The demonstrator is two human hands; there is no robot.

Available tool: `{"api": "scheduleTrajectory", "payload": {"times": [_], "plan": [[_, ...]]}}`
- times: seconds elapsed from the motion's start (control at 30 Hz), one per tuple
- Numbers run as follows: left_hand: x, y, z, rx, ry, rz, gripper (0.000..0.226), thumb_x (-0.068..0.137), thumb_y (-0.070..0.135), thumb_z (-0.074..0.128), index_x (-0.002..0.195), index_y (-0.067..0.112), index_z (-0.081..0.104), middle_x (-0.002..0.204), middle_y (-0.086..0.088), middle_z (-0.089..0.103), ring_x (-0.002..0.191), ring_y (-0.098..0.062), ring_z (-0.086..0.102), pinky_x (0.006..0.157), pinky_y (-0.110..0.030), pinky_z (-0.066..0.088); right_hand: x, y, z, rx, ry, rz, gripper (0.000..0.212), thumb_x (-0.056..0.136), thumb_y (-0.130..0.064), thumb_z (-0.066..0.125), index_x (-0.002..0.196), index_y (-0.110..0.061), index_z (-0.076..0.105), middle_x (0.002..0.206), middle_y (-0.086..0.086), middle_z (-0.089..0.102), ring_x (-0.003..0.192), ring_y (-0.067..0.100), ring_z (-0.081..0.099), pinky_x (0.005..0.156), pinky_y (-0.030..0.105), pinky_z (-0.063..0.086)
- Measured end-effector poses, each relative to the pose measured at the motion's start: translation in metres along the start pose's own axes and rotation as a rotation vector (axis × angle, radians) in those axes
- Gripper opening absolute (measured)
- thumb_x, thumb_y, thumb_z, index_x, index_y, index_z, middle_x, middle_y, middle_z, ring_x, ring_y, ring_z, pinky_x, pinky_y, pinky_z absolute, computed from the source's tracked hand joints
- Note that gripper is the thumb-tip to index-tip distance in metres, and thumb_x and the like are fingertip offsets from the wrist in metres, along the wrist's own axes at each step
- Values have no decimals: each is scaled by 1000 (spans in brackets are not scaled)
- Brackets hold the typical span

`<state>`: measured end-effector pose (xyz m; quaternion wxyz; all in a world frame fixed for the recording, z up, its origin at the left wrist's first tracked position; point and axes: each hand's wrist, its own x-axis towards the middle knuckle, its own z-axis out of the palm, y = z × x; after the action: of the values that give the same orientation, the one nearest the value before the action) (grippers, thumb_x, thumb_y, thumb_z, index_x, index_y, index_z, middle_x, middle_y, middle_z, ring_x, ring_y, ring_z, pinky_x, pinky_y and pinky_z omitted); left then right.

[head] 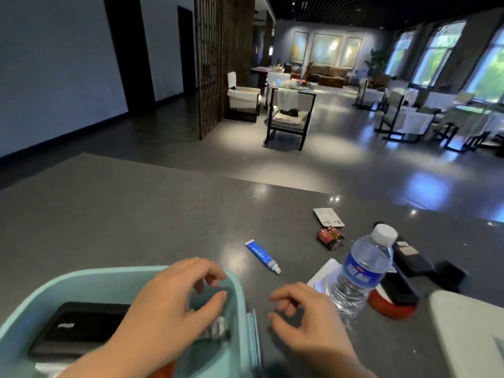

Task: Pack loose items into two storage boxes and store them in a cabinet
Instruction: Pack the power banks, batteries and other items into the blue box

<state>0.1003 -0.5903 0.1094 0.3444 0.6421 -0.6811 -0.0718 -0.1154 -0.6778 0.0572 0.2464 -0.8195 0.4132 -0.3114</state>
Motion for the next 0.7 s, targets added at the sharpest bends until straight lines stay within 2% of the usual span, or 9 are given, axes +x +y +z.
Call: {"api": "scheduleTrajectory", "payload": {"times": [0.13, 0.23, 0.3, 0.4, 0.47, 0.53, 0.6, 0.63, 0.7], "plan": [[51, 14, 13, 46, -121, 56, 26, 71, 54, 49, 90, 39, 56, 88, 23, 57, 82, 3, 54, 70, -11, 40, -10, 28, -6, -82, -14, 136, 47, 58, -41, 56, 100, -62, 48, 89, -22, 62, 72, -4, 57, 69, 13, 46], [101, 15, 35, 137, -240, 96, 31, 70, 54, 47, 94, 38, 56, 91, 20, 56, 85, 0, 55, 75, -24, 45, -8, 41, -20, -254, -72, 221, 54, 73, -31, 53, 122, -50, 43, 125, -21, 49, 107, -11, 46, 82, 15, 44], [130, 12, 58, 275, -365, 84, 30, 76, 48, 54, 103, 37, 56, 101, 19, 55, 98, -8, 57, 78, -27, 45, -3, 43, -26, -320, -125, 287, 61, 82, -24, 50, 137, -45, 33, 141, -24, 29, 120, -1, 44, 88, 24, 45], [159, 2, 96, 472, -608, 43, 41, 79, 47, 61, 116, 30, 55, 120, 8, 56, 110, -19, 56, 83, -30, 45, 11, 55, -18, -409, -209, 372, 72, 89, -21, 48, 149, -39, 12, 158, -11, 5, 134, 16, 39, 100, 31, 40], [166, -8, 119, 548, -692, -3, 46, 80, 48, 61, 116, 20, 55, 121, -2, 58, 109, -25, 57, 82, -32, 46, 17, 64, -3, -445, -223, 496, 75, 92, -17, 48, 152, -33, 7, 161, 2, -4, 139, 26, 33, 107, 36, 35], [169, -19, 140, 578, -712, -41, 52, 80, 51, 61, 117, 16, 53, 123, -7, 56, 112, -28, 56, 83, -32, 45, 19, 77, 16, -528, -125, 421, 63, 84, -9, 49, 145, -14, 38, 153, 16, 29, 125, 28, 52, 95, 33, 47], [171, -31, 156, 543, -708, -111, 63, 75, 58, 62, 120, 16, 47, 128, -7, 49, 119, -28, 49, 89, -33, 42, 14, 89, 34, -572, -172, 330, 44, 63, -18, 59, 103, -7, 74, 117, 15, 67, 87, 26, 71, 63, 28, 57], [171, -36, 163, 514, -709, -150, 71, 72, 63, 62, 123, 16, 44, 130, -8, 45, 122, -28, 45, 93, -35, 41, 14, 93, 39, -600, -183, 315, 39, 56, -26, 66, 90, -10, 77, 103, 12, 73, 80, 25, 72, 58, 27, 57], [172, -46, 174, 475, -736, -196, 82, 68, 69, 60, 127, 16, 39, 133, -10, 40, 125, -29, 38, 100, -38, 39, 15, 106, 51, -602, -218, 314, 55, 38, -44, 76, 84, -14, 77, 94, 5, 74, 82, 23, 72, 60, 28, 58]]}}
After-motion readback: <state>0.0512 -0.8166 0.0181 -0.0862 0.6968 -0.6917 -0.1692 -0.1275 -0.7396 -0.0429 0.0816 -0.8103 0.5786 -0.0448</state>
